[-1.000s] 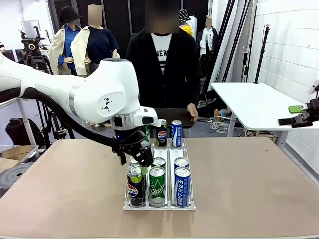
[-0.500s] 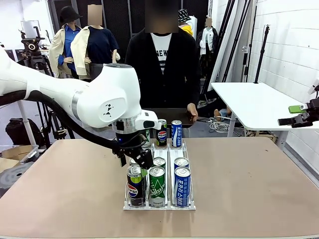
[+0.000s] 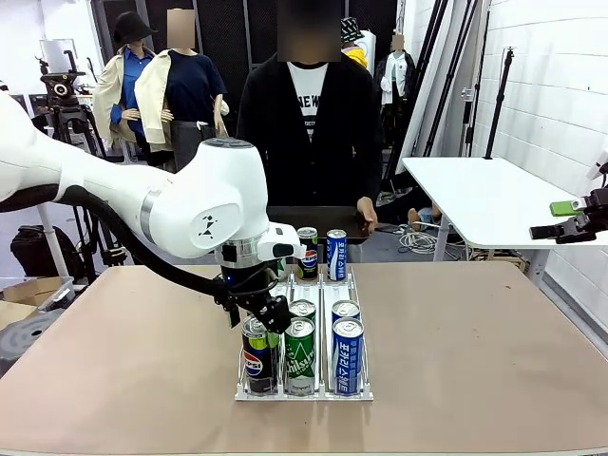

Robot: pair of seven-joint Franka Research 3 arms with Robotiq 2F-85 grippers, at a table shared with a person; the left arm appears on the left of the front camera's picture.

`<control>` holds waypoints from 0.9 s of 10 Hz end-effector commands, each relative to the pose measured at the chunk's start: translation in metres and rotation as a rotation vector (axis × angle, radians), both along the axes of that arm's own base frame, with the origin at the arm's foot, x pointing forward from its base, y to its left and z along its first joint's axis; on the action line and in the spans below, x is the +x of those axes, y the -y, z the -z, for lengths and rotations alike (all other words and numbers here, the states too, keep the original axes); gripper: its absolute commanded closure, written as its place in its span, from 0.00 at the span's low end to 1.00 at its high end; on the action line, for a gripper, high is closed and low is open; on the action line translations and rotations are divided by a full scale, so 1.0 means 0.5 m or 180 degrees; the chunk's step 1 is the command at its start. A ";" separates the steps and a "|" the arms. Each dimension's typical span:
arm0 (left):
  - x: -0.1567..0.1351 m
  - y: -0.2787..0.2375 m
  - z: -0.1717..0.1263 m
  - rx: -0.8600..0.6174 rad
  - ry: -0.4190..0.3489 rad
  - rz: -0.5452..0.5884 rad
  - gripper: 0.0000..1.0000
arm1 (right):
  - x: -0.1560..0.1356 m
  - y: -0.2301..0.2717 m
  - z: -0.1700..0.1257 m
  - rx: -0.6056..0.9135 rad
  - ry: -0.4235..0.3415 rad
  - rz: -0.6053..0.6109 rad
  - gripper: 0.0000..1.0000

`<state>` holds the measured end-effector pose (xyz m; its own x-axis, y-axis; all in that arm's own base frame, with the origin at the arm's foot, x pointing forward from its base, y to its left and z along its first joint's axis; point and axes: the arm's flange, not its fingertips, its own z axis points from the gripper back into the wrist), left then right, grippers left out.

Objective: Retrieve and hand over the desired beverage to the person.
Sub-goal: Pick up a can of the same type that the person held from the Automatic Can Dispenser.

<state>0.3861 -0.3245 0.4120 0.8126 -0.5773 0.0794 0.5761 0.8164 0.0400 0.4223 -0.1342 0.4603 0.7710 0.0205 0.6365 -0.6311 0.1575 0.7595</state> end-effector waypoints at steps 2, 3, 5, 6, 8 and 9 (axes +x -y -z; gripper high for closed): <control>-0.001 0.008 0.016 0.0058 0.0110 -0.0083 0.00 | -0.003 -0.002 0.001 0.0026 0.0039 -0.0006 0.00; 0.001 0.009 0.016 0.0054 0.0084 -0.0113 0.00 | -0.003 -0.002 0.001 0.0026 0.0039 -0.0006 0.00; 0.002 0.013 0.015 0.0051 0.0045 -0.0139 0.15 | -0.003 -0.002 0.001 0.0026 0.0039 -0.0006 0.00; 0.003 0.014 0.015 0.0025 0.0053 -0.0142 0.29 | -0.003 -0.002 0.001 0.0026 0.0039 -0.0006 0.00; 0.004 0.016 0.020 0.0035 0.0030 -0.0165 0.64 | -0.003 -0.002 0.001 0.0026 0.0039 -0.0006 0.00; 0.004 0.019 0.020 0.0037 0.0026 -0.0160 0.84 | -0.003 -0.002 0.001 0.0026 0.0039 -0.0006 0.00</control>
<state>0.3855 -0.3299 0.4066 0.8259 -0.5589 0.0742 0.5578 0.8292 0.0371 0.4223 -0.1342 0.4603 0.7710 0.0205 0.6365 -0.6311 0.1575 0.7595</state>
